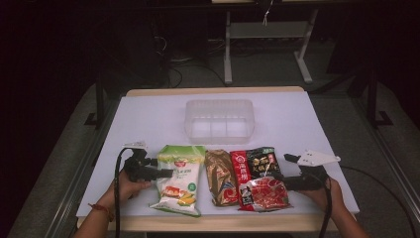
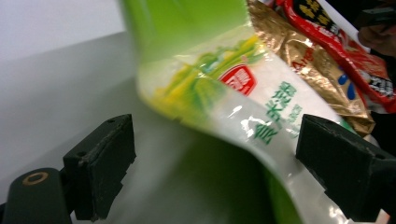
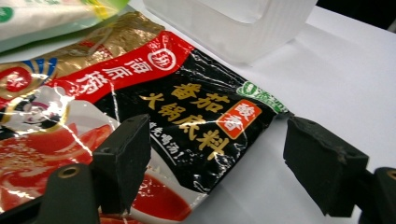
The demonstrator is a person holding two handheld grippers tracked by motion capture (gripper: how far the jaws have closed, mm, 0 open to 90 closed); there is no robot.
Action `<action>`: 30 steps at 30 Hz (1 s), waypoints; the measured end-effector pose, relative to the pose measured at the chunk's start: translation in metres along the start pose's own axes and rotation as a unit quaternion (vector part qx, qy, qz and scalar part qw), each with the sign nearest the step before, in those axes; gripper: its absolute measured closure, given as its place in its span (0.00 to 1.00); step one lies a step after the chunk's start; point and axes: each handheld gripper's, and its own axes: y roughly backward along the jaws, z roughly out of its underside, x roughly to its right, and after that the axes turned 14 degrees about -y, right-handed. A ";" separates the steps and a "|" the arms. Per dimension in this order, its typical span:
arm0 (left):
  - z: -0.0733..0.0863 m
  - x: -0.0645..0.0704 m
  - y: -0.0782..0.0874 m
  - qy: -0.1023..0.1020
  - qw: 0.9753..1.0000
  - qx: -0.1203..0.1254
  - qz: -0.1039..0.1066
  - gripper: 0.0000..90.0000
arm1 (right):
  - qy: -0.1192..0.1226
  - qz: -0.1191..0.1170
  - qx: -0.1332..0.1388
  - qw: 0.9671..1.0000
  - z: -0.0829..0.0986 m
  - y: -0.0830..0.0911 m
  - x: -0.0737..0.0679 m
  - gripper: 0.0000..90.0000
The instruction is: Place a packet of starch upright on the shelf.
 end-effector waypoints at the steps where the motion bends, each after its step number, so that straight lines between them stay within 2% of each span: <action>1: 0.000 0.000 0.000 0.000 1.000 0.000 0.000 0.13 | -0.001 -0.003 0.000 1.000 0.000 0.000 0.000 0.26; 3: -0.009 0.001 -0.009 -0.002 1.000 -0.012 0.026 0.13 | -0.003 -0.006 -0.003 1.000 0.000 -0.001 0.000 0.25; 4: -0.012 0.002 -0.015 -0.008 0.999 -0.027 0.035 0.14 | -0.004 -0.008 -0.003 1.000 0.001 -0.001 0.000 0.26; 6: -0.019 0.012 -0.025 -0.050 0.997 -0.052 0.034 0.16 | -0.005 -0.010 -0.005 1.000 0.001 -0.001 0.000 0.26; 8: -0.020 0.014 -0.028 -0.052 0.997 -0.052 0.036 0.15 | -0.004 -0.011 -0.007 1.000 0.001 -0.001 -0.001 0.26; 9: -0.020 0.015 -0.031 -0.046 0.997 -0.048 0.041 0.15 | -0.004 -0.013 -0.007 1.000 0.001 -0.001 -0.001 0.26; 11: -0.021 0.017 -0.033 -0.048 0.997 -0.045 0.038 0.17 | -0.004 -0.014 -0.006 1.000 0.001 0.000 -0.001 0.26; 12: -0.019 0.015 -0.032 -0.036 0.997 -0.038 0.052 0.25 | -0.004 -0.015 -0.005 1.000 0.002 0.001 -0.002 0.26; 13: -0.019 0.015 -0.032 -0.036 0.997 -0.038 0.052 0.33 | -0.004 -0.015 -0.005 1.000 0.002 0.001 -0.002 0.26; 14: -0.015 0.013 -0.032 -0.021 0.996 -0.028 0.076 0.38 | -0.005 -0.017 -0.006 1.000 0.002 0.002 -0.002 0.26; 15: -0.015 0.013 -0.032 -0.021 0.996 -0.028 0.076 0.43 | -0.005 -0.017 -0.006 1.000 0.002 0.002 -0.002 0.26; 16: -0.014 0.013 -0.032 -0.020 0.996 -0.030 0.083 0.43 | -0.004 -0.017 -0.007 1.000 0.002 0.002 -0.002 0.26; 17: -0.014 0.012 -0.031 -0.012 0.996 -0.034 0.087 0.49 | -0.004 -0.016 -0.007 1.000 0.003 0.003 -0.002 0.26; 22: -0.015 0.014 -0.028 -0.019 0.996 -0.032 0.086 0.67 | -0.009 -0.013 -0.006 1.000 0.003 0.005 -0.001 0.27; 23: -0.016 0.015 -0.027 -0.023 0.996 -0.030 0.084 0.67 | -0.009 -0.013 -0.006 1.000 0.003 0.005 -0.001 0.27; 24: -0.016 0.016 -0.027 -0.021 0.996 -0.028 0.082 0.73 | -0.009 -0.012 -0.008 1.000 0.004 0.004 0.000 0.27; 27: -0.017 0.019 -0.025 -0.021 0.997 -0.021 0.078 0.79 | -0.007 -0.007 -0.007 1.000 0.004 0.005 0.000 0.30; 28: -0.018 0.023 -0.022 -0.033 0.997 -0.019 0.069 0.81 | -0.007 -0.001 -0.004 1.000 0.004 0.005 0.000 0.30; 29: -0.018 0.023 -0.022 -0.033 0.997 -0.019 0.069 0.82 | -0.008 0.001 0.001 1.000 0.004 0.006 0.001 0.30; 30: -0.019 0.029 -0.019 -0.046 0.997 -0.011 0.054 0.83 | -0.009 0.004 0.004 1.000 0.004 0.007 0.001 0.30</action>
